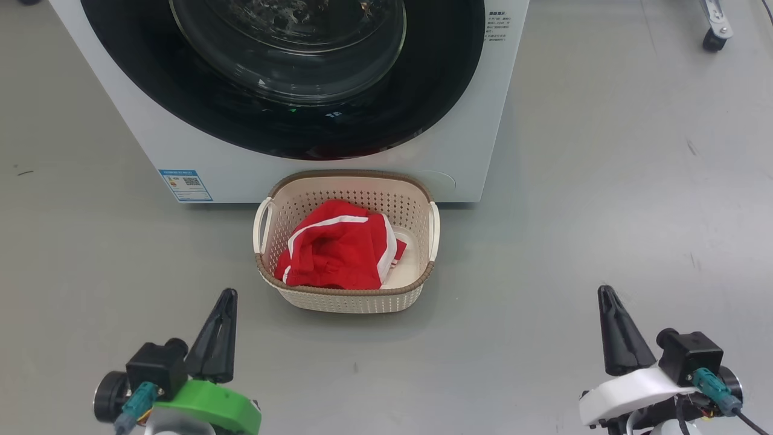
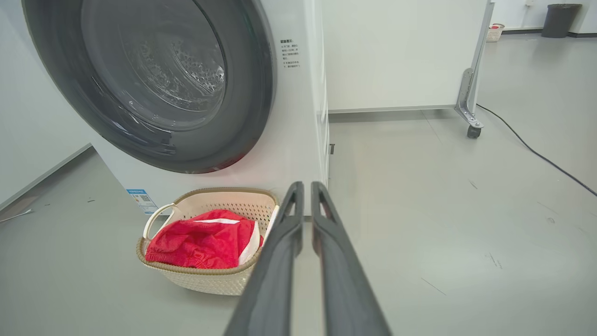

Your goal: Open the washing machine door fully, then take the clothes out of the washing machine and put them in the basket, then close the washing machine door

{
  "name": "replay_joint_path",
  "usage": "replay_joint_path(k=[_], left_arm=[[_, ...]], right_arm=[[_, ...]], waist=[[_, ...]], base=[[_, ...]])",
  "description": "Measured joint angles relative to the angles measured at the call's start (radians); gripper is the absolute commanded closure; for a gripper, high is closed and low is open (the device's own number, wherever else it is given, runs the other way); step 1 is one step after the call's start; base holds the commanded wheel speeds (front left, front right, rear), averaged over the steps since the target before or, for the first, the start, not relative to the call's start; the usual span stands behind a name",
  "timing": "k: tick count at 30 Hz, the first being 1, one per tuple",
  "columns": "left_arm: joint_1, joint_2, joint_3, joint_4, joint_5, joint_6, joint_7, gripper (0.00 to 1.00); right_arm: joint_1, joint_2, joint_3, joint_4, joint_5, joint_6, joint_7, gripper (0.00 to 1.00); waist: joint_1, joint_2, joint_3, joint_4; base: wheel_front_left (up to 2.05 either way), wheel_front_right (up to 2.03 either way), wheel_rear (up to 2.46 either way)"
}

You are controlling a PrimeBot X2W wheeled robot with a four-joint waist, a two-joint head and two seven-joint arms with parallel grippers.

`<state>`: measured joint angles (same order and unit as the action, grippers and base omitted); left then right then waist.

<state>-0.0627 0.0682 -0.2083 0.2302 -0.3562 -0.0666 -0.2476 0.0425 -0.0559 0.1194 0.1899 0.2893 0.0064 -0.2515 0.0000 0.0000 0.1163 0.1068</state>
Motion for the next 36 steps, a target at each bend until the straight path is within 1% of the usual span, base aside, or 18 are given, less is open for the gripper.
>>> replay_joint_path(k=[4, 8, 18, 36], left_arm=[[0.016, -0.006, -0.002, 0.016, -0.009, 0.0, 0.0, 1.0], [0.016, -0.008, 0.001, 0.014, -0.055, 0.0, 0.003, 1.0], [0.017, -0.011, 0.021, 0.013, -0.198, -0.004, 0.041, 1.0], [0.017, -0.013, 0.073, 0.012, -0.427, -0.013, 0.104, 1.0]], right_arm=[[0.012, 0.003, 0.0, 0.014, 0.015, 0.001, 0.001, 1.0], [0.012, 0.003, 0.001, 0.012, 0.051, 0.003, 0.001, 1.0], [0.011, 0.007, -0.014, 0.011, 0.215, 0.013, 0.033, 1.0], [0.006, 0.007, -0.055, 0.013, 0.452, 0.032, 0.093, 1.0]], waist=[[0.0, 0.0, -0.001, -0.001], [0.0, 0.0, -0.004, -0.004], [0.0, 0.0, -0.018, -0.017], [0.0, 0.0, -0.038, -0.036]], base=[[0.0, 0.0, 0.0], [0.0, 0.0, 0.0], [0.0, 0.0, 0.0], [0.0, 0.0, 0.0]])
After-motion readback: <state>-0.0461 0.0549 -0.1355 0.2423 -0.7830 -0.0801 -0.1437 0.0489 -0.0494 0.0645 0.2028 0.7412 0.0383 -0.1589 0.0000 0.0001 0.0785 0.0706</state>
